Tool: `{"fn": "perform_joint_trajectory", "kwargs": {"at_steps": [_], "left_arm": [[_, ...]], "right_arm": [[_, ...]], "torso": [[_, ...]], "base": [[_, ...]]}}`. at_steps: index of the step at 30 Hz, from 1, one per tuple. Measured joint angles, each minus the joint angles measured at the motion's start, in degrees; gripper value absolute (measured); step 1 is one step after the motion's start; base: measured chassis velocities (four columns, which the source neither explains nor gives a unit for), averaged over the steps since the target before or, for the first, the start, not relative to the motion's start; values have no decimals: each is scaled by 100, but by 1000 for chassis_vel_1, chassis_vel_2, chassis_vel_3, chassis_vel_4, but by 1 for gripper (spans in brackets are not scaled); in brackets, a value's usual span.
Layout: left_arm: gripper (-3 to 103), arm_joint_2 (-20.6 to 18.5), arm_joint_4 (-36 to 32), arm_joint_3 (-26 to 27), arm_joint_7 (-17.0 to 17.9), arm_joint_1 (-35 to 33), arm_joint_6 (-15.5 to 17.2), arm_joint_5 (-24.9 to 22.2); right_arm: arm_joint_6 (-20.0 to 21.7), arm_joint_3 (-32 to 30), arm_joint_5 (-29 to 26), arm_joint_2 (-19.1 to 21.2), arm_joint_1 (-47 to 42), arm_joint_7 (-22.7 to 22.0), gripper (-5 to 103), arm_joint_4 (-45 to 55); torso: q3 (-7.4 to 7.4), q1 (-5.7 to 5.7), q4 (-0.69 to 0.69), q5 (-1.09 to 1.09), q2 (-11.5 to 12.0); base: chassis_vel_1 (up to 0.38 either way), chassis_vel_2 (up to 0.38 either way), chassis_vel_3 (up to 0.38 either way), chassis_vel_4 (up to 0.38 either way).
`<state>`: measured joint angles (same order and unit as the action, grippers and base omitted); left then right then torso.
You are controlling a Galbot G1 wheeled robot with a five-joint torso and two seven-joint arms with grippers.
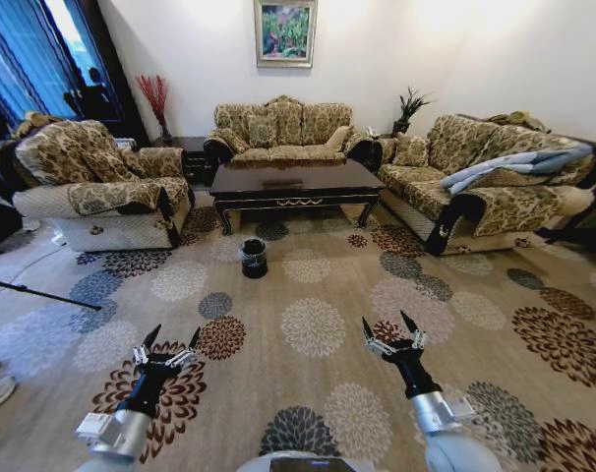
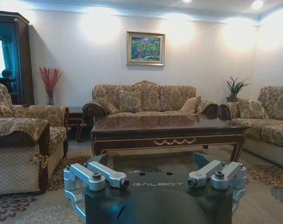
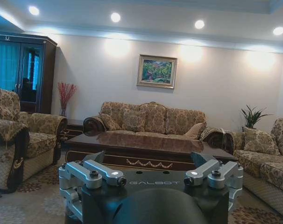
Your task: Move to the front of the table and pick up the trash from the floor, then place it into the trash bin.
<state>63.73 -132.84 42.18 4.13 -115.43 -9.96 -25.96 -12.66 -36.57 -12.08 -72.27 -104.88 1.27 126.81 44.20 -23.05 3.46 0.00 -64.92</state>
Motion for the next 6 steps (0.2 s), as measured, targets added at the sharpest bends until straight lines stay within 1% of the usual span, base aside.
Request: {"fn": "perform_joint_trajectory", "kwargs": {"at_steps": [6], "left_arm": [[100,0,0,0,0,0,0,0]], "right_arm": [[0,0,0,0,0,0,100,0]], "torso": [[-7,6,0,0,12]], "base": [[0,0,0,0]]}}
